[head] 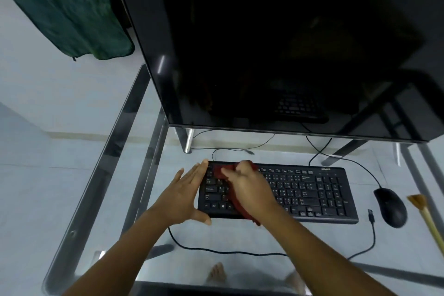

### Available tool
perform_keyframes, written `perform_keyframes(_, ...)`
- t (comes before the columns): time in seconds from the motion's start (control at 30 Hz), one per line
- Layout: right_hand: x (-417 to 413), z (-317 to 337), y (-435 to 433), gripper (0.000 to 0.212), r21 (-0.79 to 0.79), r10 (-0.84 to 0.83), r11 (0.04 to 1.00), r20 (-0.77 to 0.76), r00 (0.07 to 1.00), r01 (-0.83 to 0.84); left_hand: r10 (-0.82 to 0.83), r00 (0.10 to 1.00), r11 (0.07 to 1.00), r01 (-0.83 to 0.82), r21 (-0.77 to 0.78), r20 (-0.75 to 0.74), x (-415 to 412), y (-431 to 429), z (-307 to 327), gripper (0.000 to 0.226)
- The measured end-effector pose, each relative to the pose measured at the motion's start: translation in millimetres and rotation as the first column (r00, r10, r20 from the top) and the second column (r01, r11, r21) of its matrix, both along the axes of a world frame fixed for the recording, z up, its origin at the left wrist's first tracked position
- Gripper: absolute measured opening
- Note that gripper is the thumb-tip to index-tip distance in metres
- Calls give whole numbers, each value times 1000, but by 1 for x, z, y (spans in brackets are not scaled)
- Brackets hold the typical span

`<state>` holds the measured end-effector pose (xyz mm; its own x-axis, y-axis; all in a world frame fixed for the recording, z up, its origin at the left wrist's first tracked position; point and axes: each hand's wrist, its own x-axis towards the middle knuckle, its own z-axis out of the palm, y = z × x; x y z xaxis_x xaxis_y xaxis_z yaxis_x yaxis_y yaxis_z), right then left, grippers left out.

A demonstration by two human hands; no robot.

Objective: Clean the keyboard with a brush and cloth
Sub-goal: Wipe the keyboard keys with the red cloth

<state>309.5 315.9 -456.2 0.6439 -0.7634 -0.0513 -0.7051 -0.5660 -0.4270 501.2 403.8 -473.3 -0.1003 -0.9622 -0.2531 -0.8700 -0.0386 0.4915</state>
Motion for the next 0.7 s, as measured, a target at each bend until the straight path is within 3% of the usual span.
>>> perform_keyframes(0.1, -15, -2, -11, 31, -11, -269, 963, 46, 962, 270, -4, 1000, 1000, 4, 13, 19, -1, 0, 0, 143)
perform_keyframes(0.13, -7, -3, -3, 33, -48, -274, 960, 67, 959, 277, -7, 1000, 1000, 7, 9, 30, -1, 0, -1, 144)
perform_keyframes(0.3, -16, -11, 22, 53, -178, 3, 984, -2, 1000, -3, 0, 996, 1000, 1, -15, 86, 0, 1, -2, 144)
perform_keyframes(0.4, -64, -10, -21, 41, -204, -330, 926, -31, 943, 318, -2, 997, 1000, 1, 18, 79, 1, 0, -2, 144)
perform_keyframes(0.47, -80, -7, -28, 28, -154, -433, 892, -19, 901, 426, -26, 991, 999, 20, 45, 134, -2, -1, 3, 143)
perform_keyframes(0.53, -73, -1, -17, 11, -122, -297, 947, 15, 955, 296, -58, 976, 997, 48, 53, 212, -12, -3, 8, 140)
perform_keyframes(0.63, -64, -3, 8, 11, -134, 62, 989, -39, 997, -67, -69, 973, 995, 83, -57, 220, -43, -14, 11, 127)
perform_keyframes(0.7, -81, -9, 2, 29, -178, 36, 983, -40, 999, -42, -90, 974, 987, 115, -109, 210, -69, -25, 12, 112)
